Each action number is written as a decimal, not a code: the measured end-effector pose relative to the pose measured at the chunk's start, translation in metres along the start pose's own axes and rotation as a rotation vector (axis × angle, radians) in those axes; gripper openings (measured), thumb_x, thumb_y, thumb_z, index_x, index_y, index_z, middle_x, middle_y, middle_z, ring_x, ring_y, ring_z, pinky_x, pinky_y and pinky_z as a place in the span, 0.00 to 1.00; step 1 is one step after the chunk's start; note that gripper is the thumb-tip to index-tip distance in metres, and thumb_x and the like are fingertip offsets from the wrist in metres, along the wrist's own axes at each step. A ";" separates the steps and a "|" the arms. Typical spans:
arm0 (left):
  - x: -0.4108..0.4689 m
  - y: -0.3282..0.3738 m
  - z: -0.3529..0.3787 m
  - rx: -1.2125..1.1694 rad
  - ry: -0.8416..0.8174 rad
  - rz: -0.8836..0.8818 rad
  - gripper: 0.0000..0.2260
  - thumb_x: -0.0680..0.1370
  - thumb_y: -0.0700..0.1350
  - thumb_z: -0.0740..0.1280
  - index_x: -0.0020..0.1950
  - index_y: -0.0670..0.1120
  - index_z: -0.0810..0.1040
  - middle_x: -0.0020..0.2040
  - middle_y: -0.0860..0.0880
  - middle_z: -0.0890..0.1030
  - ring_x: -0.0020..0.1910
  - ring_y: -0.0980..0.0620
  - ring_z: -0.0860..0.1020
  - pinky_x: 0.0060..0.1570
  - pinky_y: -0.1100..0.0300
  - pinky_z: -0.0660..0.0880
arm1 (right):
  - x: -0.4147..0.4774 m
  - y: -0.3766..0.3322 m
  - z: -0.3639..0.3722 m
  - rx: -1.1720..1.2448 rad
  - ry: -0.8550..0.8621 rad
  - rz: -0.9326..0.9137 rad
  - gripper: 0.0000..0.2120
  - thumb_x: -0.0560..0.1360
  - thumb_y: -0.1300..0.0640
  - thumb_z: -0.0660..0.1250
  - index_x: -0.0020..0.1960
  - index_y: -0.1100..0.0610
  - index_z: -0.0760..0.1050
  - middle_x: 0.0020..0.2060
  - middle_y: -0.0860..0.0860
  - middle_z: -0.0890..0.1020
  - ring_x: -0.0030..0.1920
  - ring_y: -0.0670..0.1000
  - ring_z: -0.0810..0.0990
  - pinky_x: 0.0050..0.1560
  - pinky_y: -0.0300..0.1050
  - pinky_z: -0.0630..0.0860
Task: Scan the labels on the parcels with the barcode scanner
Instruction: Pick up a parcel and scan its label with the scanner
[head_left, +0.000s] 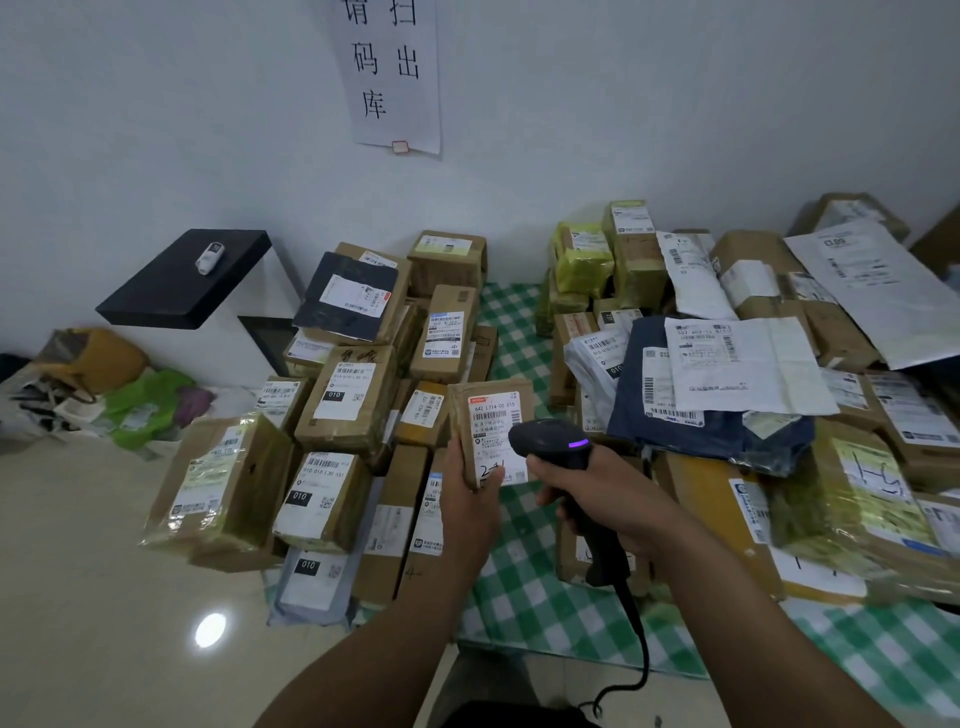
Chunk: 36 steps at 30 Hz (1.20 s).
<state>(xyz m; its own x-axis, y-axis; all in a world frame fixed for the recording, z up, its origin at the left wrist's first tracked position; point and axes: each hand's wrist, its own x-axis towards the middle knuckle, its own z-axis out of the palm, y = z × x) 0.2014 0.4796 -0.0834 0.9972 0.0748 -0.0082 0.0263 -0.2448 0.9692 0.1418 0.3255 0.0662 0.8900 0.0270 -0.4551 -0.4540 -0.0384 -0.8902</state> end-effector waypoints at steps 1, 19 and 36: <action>0.000 0.000 0.000 0.001 -0.004 0.002 0.27 0.79 0.44 0.71 0.77 0.52 0.68 0.66 0.56 0.79 0.64 0.58 0.77 0.61 0.52 0.78 | 0.000 0.001 -0.001 -0.001 0.001 0.001 0.06 0.80 0.51 0.71 0.56 0.51 0.81 0.38 0.55 0.84 0.32 0.49 0.77 0.32 0.42 0.73; -0.072 -0.041 -0.037 0.278 -0.345 -0.279 0.25 0.78 0.51 0.71 0.74 0.52 0.71 0.67 0.56 0.78 0.66 0.58 0.76 0.68 0.53 0.74 | -0.006 0.042 -0.017 0.034 0.067 0.073 0.09 0.80 0.51 0.71 0.58 0.54 0.81 0.43 0.56 0.86 0.34 0.49 0.79 0.34 0.45 0.74; -0.072 -0.040 -0.011 0.965 -0.499 -0.028 0.42 0.73 0.64 0.71 0.81 0.57 0.53 0.82 0.48 0.50 0.81 0.43 0.47 0.76 0.40 0.58 | -0.010 0.062 -0.014 0.053 0.039 0.128 0.05 0.81 0.53 0.69 0.57 0.50 0.79 0.41 0.53 0.85 0.33 0.48 0.79 0.34 0.42 0.74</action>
<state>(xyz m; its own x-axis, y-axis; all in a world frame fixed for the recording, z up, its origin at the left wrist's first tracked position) 0.1283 0.4944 -0.1186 0.9060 -0.2555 -0.3374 -0.1234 -0.9221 0.3669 0.1055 0.3089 0.0161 0.8253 -0.0133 -0.5645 -0.5644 0.0141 -0.8254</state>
